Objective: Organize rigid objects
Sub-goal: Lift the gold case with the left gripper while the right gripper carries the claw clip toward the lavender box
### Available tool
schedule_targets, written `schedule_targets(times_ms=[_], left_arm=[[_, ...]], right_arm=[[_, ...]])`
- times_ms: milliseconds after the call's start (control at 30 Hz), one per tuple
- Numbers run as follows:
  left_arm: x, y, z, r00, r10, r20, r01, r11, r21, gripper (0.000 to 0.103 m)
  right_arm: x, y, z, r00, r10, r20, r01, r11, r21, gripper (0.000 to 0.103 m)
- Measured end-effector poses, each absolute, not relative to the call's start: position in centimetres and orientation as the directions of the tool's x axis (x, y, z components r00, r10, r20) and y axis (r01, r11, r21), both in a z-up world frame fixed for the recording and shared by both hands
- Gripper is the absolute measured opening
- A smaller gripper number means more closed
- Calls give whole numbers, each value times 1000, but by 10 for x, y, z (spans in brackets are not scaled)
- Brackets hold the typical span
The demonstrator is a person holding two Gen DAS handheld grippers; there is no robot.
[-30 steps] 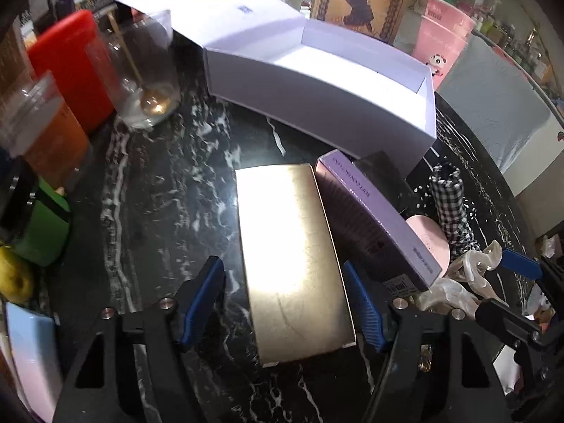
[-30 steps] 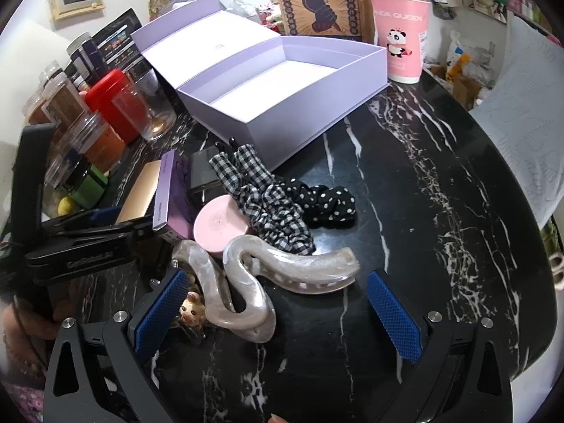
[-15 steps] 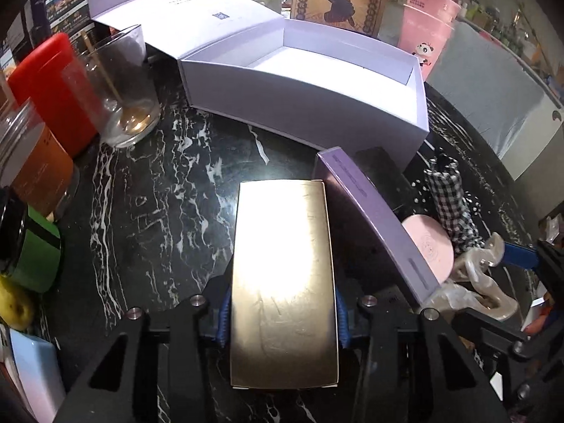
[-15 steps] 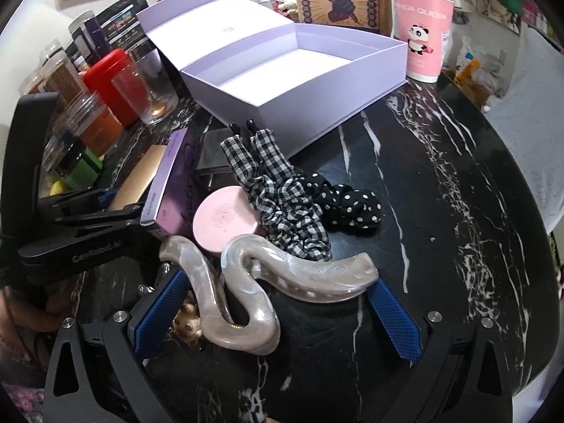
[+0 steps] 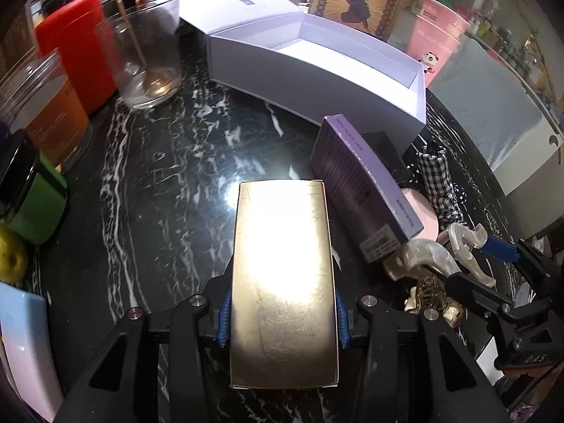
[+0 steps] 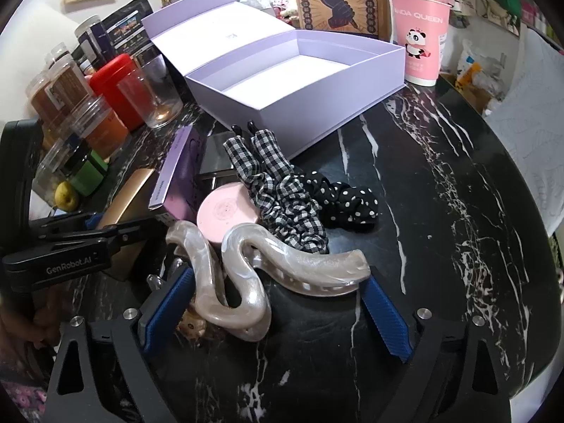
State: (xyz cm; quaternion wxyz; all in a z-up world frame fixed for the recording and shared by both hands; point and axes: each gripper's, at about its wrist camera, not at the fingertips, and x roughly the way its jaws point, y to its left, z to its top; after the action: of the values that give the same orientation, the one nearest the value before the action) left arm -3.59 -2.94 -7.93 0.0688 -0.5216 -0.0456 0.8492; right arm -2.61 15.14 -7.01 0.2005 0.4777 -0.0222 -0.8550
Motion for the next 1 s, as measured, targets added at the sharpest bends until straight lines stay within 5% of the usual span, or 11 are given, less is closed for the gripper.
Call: schedule_targets(times_ms=[233,300,700,1000], left_arm=[[-31,-33,-79,-448,168,-878,-54,-985,-161,44],[-33,-33,-79,-449,167,-878,-54,-986,-159,44],[-33,-33,-79,-458,147,-877,-66,-989,-131,44],[-31,-35,-79,-455,154,-877,-67,-988,-138,44]], right_arm=[[-23,155,-66,-473,-374,-798,316,-917,243,91],[-25,153,-67,-469,-351,-810,311,-925,221,103],[-49,120,-83,-415,-246,-876,402,-913,65,103],[-38,125,-76,-436,-276,-857,408,-909,86,93]])
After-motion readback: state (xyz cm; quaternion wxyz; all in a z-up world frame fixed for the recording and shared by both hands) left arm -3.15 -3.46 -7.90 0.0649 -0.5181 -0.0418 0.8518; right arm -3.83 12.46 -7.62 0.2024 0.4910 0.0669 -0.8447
